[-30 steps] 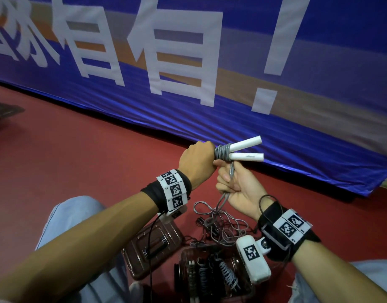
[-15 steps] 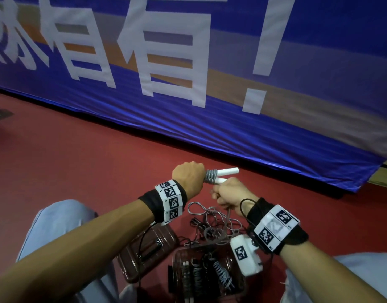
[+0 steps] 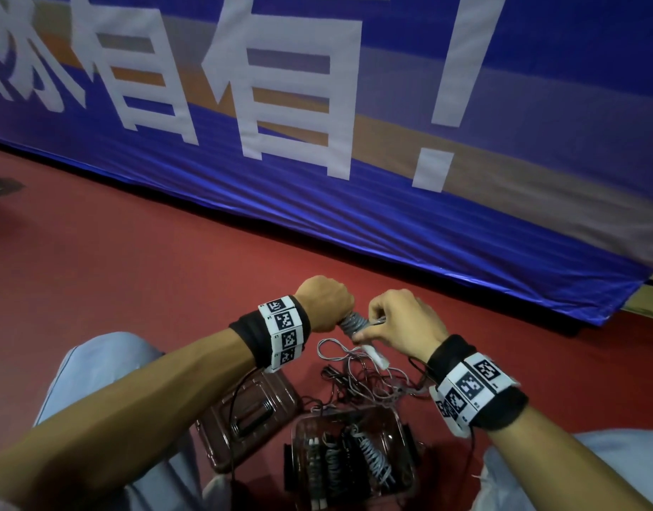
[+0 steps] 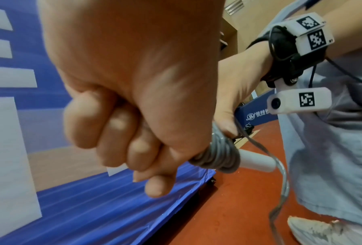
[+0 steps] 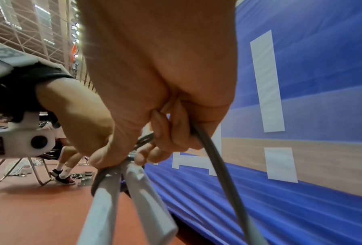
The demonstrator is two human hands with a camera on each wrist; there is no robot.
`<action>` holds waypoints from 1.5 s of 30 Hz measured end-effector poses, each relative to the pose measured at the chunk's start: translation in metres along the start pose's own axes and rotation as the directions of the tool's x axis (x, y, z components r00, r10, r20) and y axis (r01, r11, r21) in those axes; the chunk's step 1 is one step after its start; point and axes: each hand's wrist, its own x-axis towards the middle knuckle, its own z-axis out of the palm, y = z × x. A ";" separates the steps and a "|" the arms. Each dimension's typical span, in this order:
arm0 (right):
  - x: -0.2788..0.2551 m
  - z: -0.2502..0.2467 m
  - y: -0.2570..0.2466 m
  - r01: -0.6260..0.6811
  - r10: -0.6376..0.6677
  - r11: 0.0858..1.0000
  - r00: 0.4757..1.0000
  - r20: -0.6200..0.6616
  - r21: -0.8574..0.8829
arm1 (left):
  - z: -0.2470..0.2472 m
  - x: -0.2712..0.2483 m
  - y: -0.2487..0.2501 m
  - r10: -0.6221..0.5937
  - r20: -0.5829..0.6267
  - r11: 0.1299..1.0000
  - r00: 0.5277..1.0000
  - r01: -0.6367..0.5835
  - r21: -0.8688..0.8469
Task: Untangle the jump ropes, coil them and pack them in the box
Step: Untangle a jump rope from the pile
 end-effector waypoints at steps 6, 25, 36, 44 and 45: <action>0.004 -0.001 -0.002 0.002 -0.006 0.998 0.997 0.075 0.062 | -0.008 -0.006 -0.017 0.129 -0.085 0.980 0.988 -0.114 0.162; 0.005 -0.036 -0.002 -0.197 -0.286 0.686 0.813 0.508 0.701 | -0.024 -0.014 -0.049 0.371 -0.683 0.928 0.629 -0.239 0.285; -0.002 -0.039 -0.005 -0.211 -0.411 0.478 0.804 0.429 0.853 | -0.021 -0.018 -0.042 0.072 -0.865 0.959 0.497 -0.272 -0.076; -0.006 -0.028 -0.018 -0.370 -0.325 0.005 0.878 0.351 0.929 | -0.024 -0.019 -0.040 -0.201 -0.835 0.907 0.512 -0.224 -0.355; -0.006 -0.027 -0.022 -0.376 -0.302 -0.069 0.891 0.340 0.924 | -0.025 -0.019 -0.039 -0.243 -0.809 0.893 0.535 -0.203 -0.402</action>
